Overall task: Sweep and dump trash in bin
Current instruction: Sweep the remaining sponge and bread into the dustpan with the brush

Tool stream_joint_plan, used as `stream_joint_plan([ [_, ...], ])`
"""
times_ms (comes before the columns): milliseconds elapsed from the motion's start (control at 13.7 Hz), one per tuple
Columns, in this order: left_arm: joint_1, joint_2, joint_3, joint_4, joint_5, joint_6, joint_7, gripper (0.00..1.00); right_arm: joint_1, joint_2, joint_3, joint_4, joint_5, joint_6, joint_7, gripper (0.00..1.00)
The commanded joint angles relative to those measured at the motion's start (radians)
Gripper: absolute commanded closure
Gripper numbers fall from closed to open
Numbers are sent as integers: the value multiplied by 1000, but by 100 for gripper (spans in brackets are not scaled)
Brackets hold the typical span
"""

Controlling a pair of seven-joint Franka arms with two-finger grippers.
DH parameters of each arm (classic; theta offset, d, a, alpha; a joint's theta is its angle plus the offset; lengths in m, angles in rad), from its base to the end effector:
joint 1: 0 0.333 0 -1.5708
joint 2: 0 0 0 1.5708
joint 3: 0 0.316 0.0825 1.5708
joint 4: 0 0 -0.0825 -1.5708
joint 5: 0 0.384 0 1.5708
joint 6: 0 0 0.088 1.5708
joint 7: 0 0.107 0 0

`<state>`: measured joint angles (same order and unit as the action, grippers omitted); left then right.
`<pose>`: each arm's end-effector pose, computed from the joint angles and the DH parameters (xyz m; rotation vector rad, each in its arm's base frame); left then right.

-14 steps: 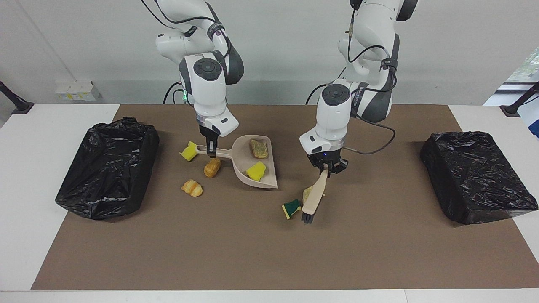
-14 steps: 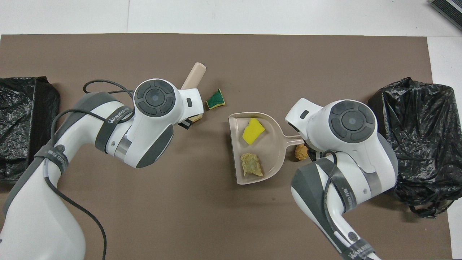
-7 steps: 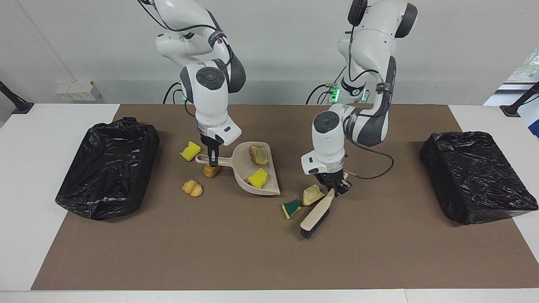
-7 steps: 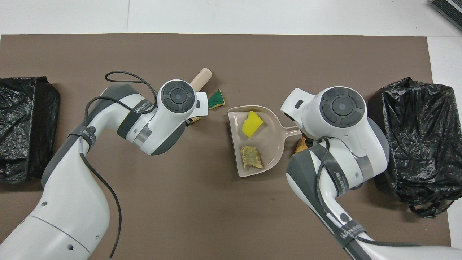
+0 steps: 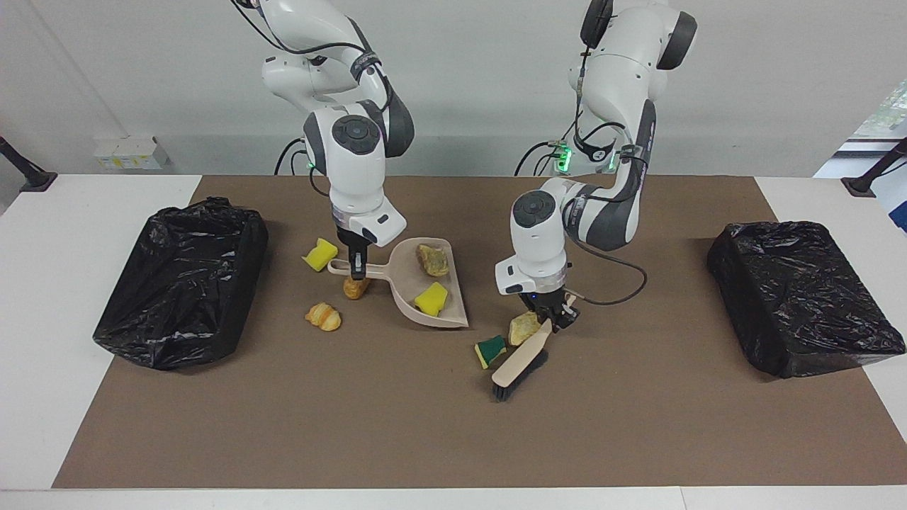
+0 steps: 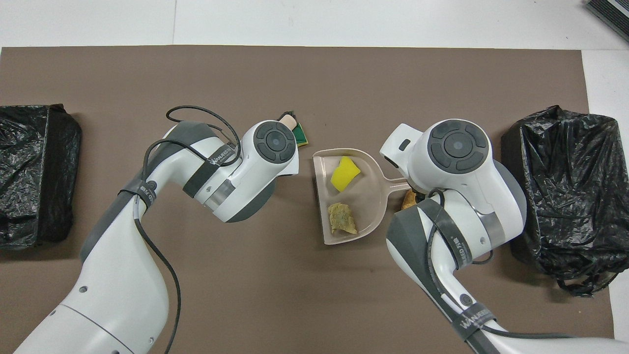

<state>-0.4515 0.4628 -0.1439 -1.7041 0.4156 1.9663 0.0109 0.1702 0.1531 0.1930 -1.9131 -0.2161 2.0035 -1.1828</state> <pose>0.5548 -0.3339 0.3148 -2.5771 1.0843 0.1329 0.5558 0.1935 0.4129 2.0514 2.2015 -0.1794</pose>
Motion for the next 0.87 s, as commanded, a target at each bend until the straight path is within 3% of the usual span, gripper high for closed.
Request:
stream_joint_plan([
  [0, -16, -111, 3, -156, 5, -24, -34, 100, 15, -32, 6, -27, -11, -12, 66, 100],
  [292, -41, -217, 0, -253, -148, -26, -35, 100, 26, -44, 6, -41, -9, -14, 121, 100],
  [802, -101, -217, -2, -238, -373, 71, -213, 100, 25, -40, 3, -24, -54, -59, 187, 100],
])
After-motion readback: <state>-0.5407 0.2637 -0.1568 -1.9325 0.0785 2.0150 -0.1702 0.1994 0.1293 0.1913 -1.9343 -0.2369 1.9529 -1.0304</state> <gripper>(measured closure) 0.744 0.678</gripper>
